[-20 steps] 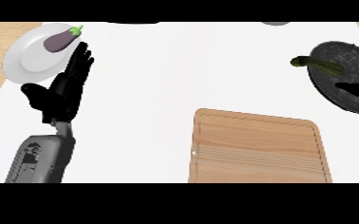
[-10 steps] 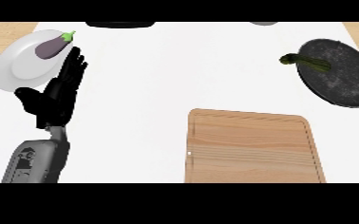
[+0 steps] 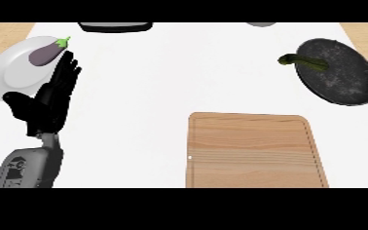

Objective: Pick the squash from the cutting board and place it in the pan

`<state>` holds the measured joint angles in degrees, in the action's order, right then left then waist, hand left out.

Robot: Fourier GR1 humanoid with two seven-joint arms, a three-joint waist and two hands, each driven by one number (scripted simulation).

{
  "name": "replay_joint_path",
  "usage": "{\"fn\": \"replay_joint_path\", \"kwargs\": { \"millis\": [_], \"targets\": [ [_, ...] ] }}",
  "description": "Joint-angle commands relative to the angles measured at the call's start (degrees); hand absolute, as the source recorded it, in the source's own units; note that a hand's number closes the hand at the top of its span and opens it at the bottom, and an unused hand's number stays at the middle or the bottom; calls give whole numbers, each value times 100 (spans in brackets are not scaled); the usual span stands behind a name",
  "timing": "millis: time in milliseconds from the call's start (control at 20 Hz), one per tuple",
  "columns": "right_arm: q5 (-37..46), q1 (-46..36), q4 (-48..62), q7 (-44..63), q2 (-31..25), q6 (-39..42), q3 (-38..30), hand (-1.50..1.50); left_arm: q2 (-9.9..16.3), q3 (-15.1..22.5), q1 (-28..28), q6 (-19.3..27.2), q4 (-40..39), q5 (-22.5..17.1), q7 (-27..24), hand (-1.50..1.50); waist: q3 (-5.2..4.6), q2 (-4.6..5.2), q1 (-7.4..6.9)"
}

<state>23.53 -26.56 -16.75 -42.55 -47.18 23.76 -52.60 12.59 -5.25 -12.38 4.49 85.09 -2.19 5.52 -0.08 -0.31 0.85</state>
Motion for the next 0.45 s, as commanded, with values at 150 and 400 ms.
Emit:
{"fn": "replay_joint_path", "kwargs": {
  "millis": [150,400],
  "targets": [
    [-584,930,-950,9,148,949,28,-150,-79,102,357,-71,257,50,-57,0,-12,-24,42],
    [-819,1462,-2331,527,740,683,279,-150,99,-171,264,-187,349,-154,112,0,-12,-15,14]
  ]
}}
